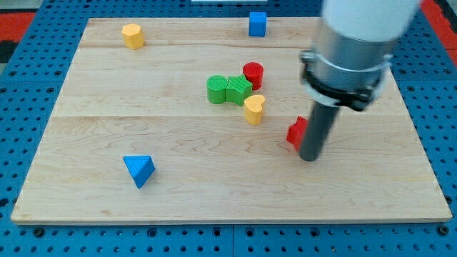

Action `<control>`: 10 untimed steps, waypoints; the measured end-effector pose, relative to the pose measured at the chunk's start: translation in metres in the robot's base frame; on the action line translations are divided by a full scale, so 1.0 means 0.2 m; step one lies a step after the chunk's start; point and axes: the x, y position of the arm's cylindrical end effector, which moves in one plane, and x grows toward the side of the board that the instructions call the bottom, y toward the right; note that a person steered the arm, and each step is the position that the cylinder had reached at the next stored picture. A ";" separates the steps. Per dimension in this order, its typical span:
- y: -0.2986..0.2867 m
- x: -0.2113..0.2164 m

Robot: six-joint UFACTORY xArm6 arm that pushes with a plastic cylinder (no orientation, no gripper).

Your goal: Push the blue triangle slightly up

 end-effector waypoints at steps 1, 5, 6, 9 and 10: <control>0.06 -0.11; -0.38 -0.02; -0.73 0.14; -1.23 0.45; -1.22 0.28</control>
